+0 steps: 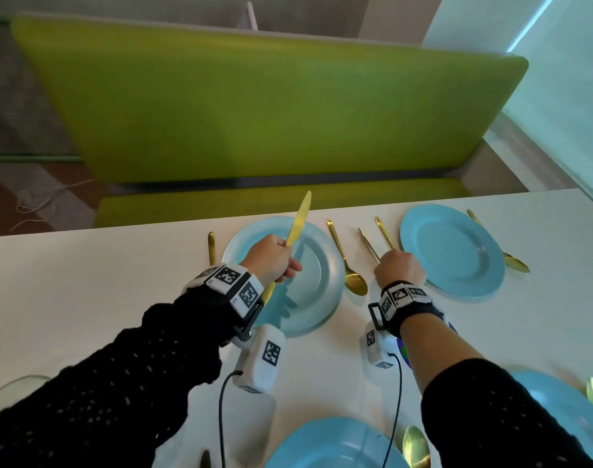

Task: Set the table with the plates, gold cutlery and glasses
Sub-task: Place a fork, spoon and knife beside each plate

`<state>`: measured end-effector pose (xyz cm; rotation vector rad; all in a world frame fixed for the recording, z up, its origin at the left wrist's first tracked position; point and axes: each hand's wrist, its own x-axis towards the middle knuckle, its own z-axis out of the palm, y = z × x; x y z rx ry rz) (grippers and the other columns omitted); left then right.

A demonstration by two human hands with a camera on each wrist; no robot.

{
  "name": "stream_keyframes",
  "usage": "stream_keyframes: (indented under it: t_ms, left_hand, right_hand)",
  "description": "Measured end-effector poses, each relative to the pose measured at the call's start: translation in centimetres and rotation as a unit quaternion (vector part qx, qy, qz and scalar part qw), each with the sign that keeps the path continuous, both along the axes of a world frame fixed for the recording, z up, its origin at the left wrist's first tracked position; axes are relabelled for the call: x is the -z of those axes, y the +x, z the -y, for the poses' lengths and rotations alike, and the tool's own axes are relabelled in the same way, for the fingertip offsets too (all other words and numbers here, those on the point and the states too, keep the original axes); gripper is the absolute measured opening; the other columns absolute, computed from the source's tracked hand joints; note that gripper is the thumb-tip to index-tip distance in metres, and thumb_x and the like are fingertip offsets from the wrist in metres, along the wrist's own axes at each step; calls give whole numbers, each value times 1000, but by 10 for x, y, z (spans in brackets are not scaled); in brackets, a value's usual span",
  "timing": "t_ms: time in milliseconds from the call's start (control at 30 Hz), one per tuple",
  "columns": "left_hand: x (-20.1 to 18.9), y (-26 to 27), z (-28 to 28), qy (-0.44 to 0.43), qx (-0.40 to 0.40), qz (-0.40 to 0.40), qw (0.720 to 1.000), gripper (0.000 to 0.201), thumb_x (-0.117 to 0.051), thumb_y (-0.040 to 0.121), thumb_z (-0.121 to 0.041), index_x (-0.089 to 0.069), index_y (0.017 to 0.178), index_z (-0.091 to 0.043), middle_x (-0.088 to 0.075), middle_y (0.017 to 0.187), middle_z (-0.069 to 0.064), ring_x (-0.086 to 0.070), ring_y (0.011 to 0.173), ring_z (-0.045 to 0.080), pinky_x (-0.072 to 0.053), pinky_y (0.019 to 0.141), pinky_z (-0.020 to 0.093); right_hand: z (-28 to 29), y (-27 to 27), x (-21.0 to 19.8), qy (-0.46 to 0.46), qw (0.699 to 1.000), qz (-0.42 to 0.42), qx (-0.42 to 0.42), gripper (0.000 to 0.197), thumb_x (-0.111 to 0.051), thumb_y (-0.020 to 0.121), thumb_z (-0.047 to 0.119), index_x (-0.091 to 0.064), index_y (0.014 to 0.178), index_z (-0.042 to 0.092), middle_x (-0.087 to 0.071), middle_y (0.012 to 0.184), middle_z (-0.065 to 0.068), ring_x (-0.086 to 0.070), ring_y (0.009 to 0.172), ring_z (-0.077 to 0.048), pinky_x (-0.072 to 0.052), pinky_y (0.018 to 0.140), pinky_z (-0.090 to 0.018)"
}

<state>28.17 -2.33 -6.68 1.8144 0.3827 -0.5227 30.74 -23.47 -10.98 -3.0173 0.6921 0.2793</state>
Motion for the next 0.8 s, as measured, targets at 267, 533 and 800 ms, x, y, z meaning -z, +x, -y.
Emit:
stream_keyframes:
  t_ms: [267,533,800]
  left_hand:
    - [-2,2,4,-12,9,10,1000,22,-36,100,-15,-47,117,-7,-63,77,5,-51,60,13,-42,59,24]
    - [0,1,6,-14,9,4,1000,20,-36,100,-16,-47,116,-8,-63,76,4,-50,59,13,-42,59,24]
    - [2,1,6,-9,4,5,1000,19,-36,100,-17,-47,114,-10,-63,76,3,-51,60,12,-43,60,23]
  right_hand:
    - [2,0,7,3,1000,9,-10,26,-44,95,13,-67,106,4,-66,107,-14,-63,100,-31,-51,82,-36]
    - [10,-8,12,12,999,8,-48,35,-36,96,24,-65,113,12,-55,119,-9,-58,106,-28,-47,85,-35]
    - [9,3,10,43,999,-6,-11,37,-35,97,27,-62,115,10,-60,117,-12,-59,107,-31,-47,87,-36]
